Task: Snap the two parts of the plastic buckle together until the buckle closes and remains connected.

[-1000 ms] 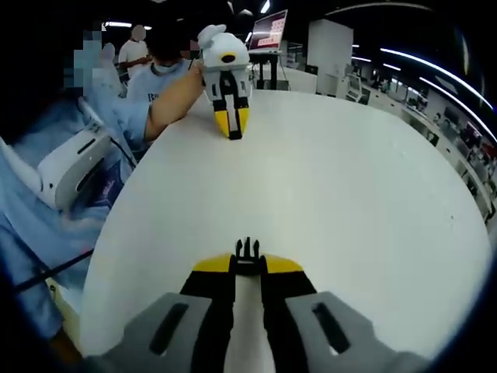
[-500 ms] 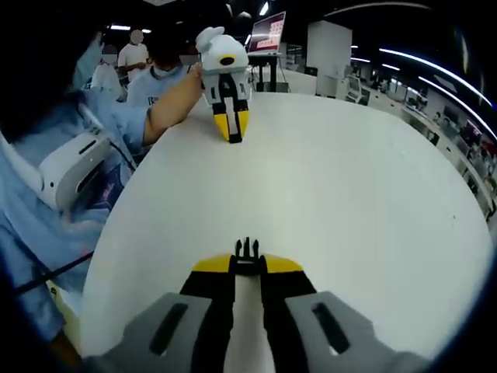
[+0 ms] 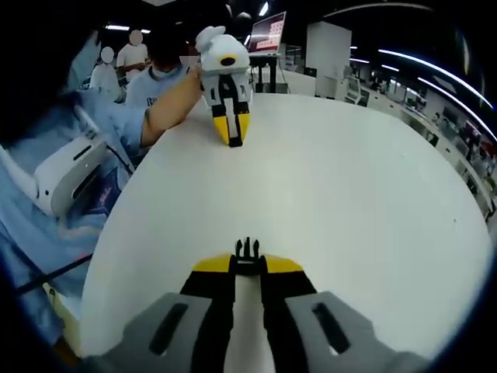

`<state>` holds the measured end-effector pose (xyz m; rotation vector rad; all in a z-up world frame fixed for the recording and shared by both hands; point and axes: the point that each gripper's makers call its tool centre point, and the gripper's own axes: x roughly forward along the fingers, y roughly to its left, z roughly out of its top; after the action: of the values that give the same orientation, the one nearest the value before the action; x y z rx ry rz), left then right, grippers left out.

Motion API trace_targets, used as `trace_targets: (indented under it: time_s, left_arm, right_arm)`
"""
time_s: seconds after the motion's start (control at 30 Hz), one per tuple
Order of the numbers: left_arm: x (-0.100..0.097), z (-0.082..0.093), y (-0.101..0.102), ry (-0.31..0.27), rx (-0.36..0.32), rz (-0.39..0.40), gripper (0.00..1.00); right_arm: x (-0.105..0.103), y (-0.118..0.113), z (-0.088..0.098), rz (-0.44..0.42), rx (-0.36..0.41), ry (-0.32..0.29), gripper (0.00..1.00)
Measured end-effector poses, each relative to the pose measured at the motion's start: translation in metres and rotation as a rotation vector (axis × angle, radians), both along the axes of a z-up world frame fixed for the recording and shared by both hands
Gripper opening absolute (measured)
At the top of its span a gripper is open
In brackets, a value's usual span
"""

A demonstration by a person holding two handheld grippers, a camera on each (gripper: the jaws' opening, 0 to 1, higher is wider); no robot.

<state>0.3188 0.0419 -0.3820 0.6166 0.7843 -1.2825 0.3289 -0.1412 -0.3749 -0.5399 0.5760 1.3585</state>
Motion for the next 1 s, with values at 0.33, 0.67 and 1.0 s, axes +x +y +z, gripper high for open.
trace_targets:
  time_s: [0.33,0.67,1.0]
  left_arm:
    - [0.001,-0.002,-0.001,0.014,-0.009,0.009,0.10]
    - [-0.003,-0.005,-0.010,-0.002,-0.005,-0.013,0.10]
    - [-0.005,-0.001,-0.018,-0.023,-0.014,-0.040,0.10]
  right_arm:
    - [0.001,0.002,-0.001,-0.014,0.000,0.009,0.12]
    - [-0.004,0.026,-0.002,0.000,0.021,0.015,0.12]
    - [-0.008,0.035,0.000,0.009,0.020,0.008,0.12]
